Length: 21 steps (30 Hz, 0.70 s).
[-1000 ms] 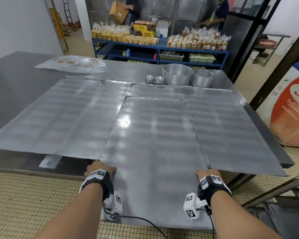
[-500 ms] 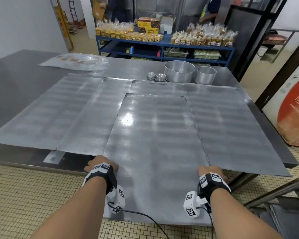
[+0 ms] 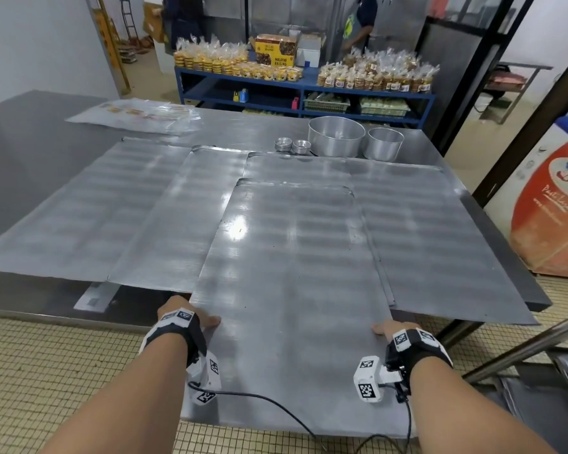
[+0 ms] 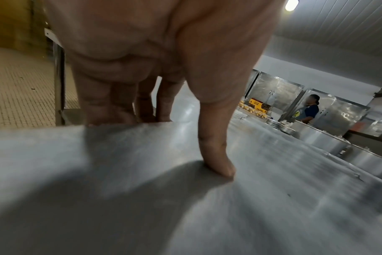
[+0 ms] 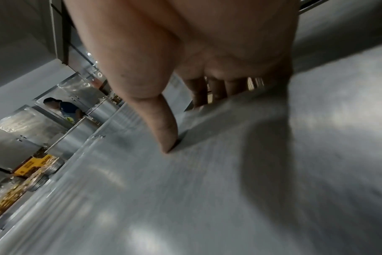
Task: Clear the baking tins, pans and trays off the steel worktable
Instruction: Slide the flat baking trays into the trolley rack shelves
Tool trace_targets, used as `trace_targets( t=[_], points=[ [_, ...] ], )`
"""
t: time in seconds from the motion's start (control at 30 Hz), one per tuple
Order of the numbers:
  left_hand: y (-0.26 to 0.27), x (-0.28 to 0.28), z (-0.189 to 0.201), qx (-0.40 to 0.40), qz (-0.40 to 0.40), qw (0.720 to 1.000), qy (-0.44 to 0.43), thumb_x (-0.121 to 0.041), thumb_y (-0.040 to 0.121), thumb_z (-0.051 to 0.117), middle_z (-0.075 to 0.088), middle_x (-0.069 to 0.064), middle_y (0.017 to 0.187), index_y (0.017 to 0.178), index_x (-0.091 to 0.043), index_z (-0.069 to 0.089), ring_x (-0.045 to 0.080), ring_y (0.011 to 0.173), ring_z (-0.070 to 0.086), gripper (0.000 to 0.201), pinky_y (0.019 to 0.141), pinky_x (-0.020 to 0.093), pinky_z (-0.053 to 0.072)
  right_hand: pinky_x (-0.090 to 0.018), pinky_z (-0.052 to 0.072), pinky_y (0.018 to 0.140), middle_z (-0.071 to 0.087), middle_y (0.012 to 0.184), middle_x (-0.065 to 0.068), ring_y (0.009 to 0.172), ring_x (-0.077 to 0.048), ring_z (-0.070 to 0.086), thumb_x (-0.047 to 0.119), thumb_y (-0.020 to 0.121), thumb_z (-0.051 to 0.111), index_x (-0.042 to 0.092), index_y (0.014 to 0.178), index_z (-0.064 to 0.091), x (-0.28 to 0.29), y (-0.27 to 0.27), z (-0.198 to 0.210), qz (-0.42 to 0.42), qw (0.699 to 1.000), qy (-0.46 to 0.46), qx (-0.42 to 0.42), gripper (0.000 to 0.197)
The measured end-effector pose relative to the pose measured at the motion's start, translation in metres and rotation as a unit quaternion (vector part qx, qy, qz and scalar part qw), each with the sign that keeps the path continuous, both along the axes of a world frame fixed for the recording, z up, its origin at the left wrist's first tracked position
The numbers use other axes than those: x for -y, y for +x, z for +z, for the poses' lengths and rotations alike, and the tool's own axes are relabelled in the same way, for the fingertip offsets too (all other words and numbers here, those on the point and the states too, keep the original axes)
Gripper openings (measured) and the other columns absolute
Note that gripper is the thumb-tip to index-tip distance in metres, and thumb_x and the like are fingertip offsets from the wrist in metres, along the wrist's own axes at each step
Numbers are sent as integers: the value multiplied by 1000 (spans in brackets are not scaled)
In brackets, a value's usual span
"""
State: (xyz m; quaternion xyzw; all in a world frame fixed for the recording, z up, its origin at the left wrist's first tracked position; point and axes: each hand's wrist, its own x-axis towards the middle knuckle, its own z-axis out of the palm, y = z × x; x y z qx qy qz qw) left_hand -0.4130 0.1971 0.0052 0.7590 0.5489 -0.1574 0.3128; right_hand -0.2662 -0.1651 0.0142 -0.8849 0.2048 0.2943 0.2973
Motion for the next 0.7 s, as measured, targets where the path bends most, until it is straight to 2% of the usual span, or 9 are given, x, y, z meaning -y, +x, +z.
trace_targets(
  t=[0.07,0.13,0.2,0.3,0.4,0.47,0.53,0.63,0.7],
  points=[
    [-7,-13,-2,-21,-17,999,-34,-44,57,94,67,14,103,109,-1,63,32,97,66,74,87,38,54,-30,45,94,64,120,-15,109,-29,62,31,94,62,12,115,66,9,7,-20,123,992,-26,-31,29],
    [-16,-25,-5,-29,-45,996,-69,-40,52,97,69,12,92,97,-4,68,30,90,68,65,86,37,56,-31,40,103,59,131,-16,127,-31,54,30,86,63,12,110,70,25,25,-67,169,984,-14,-48,30],
    [-24,-33,-9,-27,-74,992,-99,-40,42,100,73,11,92,91,-4,74,28,90,71,66,87,38,58,-32,45,92,60,119,-12,122,-31,56,31,75,64,12,94,68,25,16,-67,144,989,-5,-44,27],
    [-28,-30,-15,15,-80,992,-100,-43,48,97,73,12,102,93,-4,77,30,100,70,62,85,32,56,-31,42,66,56,103,-10,90,-27,57,27,68,76,8,104,56,4,-30,-14,6,999,31,-40,45],
    [-21,-33,-27,79,-41,992,-88,-47,56,89,75,14,92,96,-1,73,32,88,72,63,76,33,56,-34,45,80,59,96,-12,81,-30,57,29,81,71,6,105,58,1,-41,-10,-67,997,34,24,35],
    [-14,-32,-28,111,-37,990,-75,-41,64,84,73,15,80,80,-4,73,31,71,69,42,68,33,52,-36,50,85,61,82,-9,74,-28,60,31,81,71,1,108,61,-2,-43,-13,-78,995,30,47,41],
    [-6,-31,-26,116,-37,990,-64,-34,76,77,70,17,86,76,-7,71,31,70,63,28,68,33,49,-34,48,81,61,83,-12,74,-28,59,33,81,73,0,103,60,-8,-41,-15,-91,994,39,51,42],
    [15,-31,-28,128,-25,991,-32,-36,86,72,68,20,107,109,1,69,30,84,56,43,74,30,43,-34,47,85,59,97,-16,86,-32,58,38,82,72,3,102,59,-16,-30,-12,-98,992,54,62,42],
    [25,-32,-26,108,-26,993,-40,-39,86,70,69,18,105,113,-1,69,31,84,63,47,70,28,45,-34,47,87,62,106,-19,94,-34,61,41,81,74,-1,117,61,-21,-18,-9,-102,991,58,66,58]
  ],
)
